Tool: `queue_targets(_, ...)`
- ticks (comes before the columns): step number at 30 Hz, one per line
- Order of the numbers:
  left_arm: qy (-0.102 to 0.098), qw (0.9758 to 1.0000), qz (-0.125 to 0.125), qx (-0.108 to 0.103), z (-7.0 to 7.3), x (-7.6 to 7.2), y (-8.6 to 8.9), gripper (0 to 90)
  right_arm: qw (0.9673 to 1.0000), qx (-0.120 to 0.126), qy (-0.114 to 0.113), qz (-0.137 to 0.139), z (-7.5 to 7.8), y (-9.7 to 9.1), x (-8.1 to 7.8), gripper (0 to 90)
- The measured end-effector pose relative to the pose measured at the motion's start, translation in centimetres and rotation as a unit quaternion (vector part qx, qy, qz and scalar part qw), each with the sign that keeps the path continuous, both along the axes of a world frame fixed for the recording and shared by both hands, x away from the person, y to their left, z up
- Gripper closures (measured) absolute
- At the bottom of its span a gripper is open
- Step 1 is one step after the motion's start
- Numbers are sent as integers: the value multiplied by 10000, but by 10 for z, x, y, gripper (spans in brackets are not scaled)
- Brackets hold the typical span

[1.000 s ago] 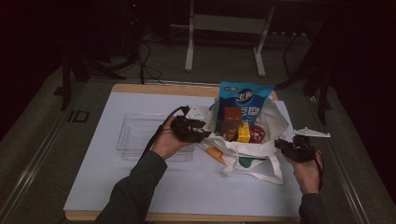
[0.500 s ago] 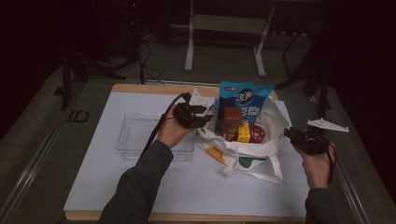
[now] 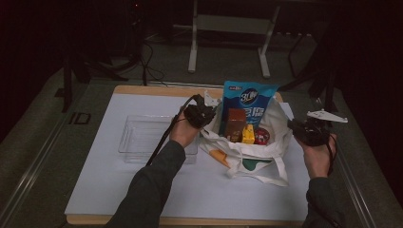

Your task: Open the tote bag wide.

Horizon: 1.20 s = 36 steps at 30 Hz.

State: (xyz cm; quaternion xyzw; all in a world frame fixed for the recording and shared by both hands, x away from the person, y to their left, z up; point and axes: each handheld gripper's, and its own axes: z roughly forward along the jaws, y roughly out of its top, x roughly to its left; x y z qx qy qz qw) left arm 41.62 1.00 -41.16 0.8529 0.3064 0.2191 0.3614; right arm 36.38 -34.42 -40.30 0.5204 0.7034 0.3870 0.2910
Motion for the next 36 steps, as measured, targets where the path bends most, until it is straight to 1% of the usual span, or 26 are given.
queue_targets(1, 0, 10000, 0, 0, 0, 0, 0, 878, 10000, 0, 0, 0, 0, 0, 0, 790)
queue_targets(2, 9, 10000, 26, 74, -3, 3, -1, 879, 9999, -101, 41, -40, -1, 2, 4, 812)
queue_targets(3, 9, 10000, 26, 74, -3, 3, -1, 880, 9999, -101, 41, -40, -1, 2, 4, 812)
queue_targets(4, 46, 9998, 66, 170, -8, 5, -2, 881, 9997, -207, 76, -110, -3, 3, 6, 834)
queue_targets(5, 46, 9998, 66, 170, -8, 5, -2, 881, 9996, -236, 108, -130, -4, 2, 7, 841)
queue_targets(6, 75, 9997, 74, 233, -10, 7, -3, 881, 9996, -236, 108, -130, -4, 2, 7, 841)
queue_targets(7, 138, 9991, 94, 391, -16, 10, -6, 882, 9993, -278, 183, -164, -8, 2, 9, 850)
queue_targets(8, 138, 9991, 94, 391, -16, 10, -6, 882, 9993, -278, 183, -164, -8, 2, 9, 850)
queue_targets(9, 177, 9989, 91, 427, -19, 12, -8, 882, 9992, -287, 225, -163, -11, 2, 10, 852)
queue_targets(10, 248, 9983, 57, 524, -24, 13, -11, 883, 9989, -301, 316, -179, -18, 1, 12, 856)
queue_targets(11, 248, 9983, 57, 524, -24, 13, -11, 883, 9987, -299, 363, -200, -22, 0, 12, 857)
queue_targets(12, 277, 9979, 39, 578, -26, 14, -13, 883, 9987, -299, 363, -200, -22, 0, 12, 857)
queue_targets(13, 327, 9973, 28, 657, -30, 16, -16, 883, 9984, -265, 428, -250, -28, -2, 13, 857)
queue_targets(16, 389, 9968, 42, 702, -35, 18, -18, 883, 9979, -278, 500, -300, -33, -3, 15, 859)
queue_targets(17, 457, 9964, 65, 706, -39, 21, -18, 884, 9972, -364, 571, -323, -38, -3, 16, 860)
queue_targets(19, 498, 9961, 89, 729, -41, 22, -18, 885, 9964, -423, 646, -342, -42, -2, 18, 862)
queue_targets(20, 498, 9961, 89, 729, -41, 22, -18, 885, 9964, -423, 646, -342, -42, -2, 18, 862)
queue_targets(22, 563, 9950, 138, 818, -44, 25, -18, 886, 9953, -441, 775, -381, -51, -3, 21, 864)
queue_targets(23, 563, 9950, 138, 818, -44, 25, -18, 886, 9953, -441, 775, -381, -51, -3, 21, 864)
queue_targets(24, 635, 9947, 174, 789, -47, 27, -16, 887, 9941, -483, 893, -392, -59, -4, 22, 867)
queue_targets(25, 662, 9944, 167, 809, -48, 27, -16, 887, 9932, -502, 968, -408, -64, -5, 22, 868)
queue_targets(26, 662, 9944, 167, 809, -48, 27, -16, 887, 9932, -502, 968, -408, -64, -5, 22, 868)
queue_targets(28, 668, 9938, 191, 863, -50, 26, -20, 886, 9915, -442, 1138, -461, -75, -7, 23, 868)
queue_targets(29, 668, 9938, 191, 863, -50, 26, -20, 886, 9914, -423, 1149, -470, -77, -8, 22, 868)
queue_targets(31, 653, 9933, 143, 939, -50, 25, -22, 885, 9914, -395, 1150, -477, -77, -8, 22, 867)
queue_targets(36, 647, 9940, 60, 881, -48, 22, -20, 880, 9938, -338, 999, -363, -59, -6, 14, 831)
